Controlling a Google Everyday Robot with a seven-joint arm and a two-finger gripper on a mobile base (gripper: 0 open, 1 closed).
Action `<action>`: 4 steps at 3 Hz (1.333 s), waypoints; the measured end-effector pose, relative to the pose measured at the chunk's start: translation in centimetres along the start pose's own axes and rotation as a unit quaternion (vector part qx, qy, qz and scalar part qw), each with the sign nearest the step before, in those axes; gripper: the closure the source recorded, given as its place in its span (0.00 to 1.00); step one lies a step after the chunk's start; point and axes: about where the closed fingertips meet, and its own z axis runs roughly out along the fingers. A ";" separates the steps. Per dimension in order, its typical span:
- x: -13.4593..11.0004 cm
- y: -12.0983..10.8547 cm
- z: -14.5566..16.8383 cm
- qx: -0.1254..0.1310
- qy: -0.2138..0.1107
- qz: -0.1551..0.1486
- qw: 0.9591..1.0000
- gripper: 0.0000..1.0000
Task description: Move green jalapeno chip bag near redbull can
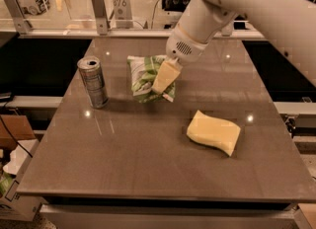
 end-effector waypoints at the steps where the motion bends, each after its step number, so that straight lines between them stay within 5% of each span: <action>1: -0.8 0.9 1.7 -0.009 0.005 -0.017 1.000 0.82; 4: -2.4 1.8 3.4 -0.028 -0.004 -0.026 0.999 0.12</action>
Offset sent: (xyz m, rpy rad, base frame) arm -0.0053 0.0403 -0.0241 0.0052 0.0168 0.0666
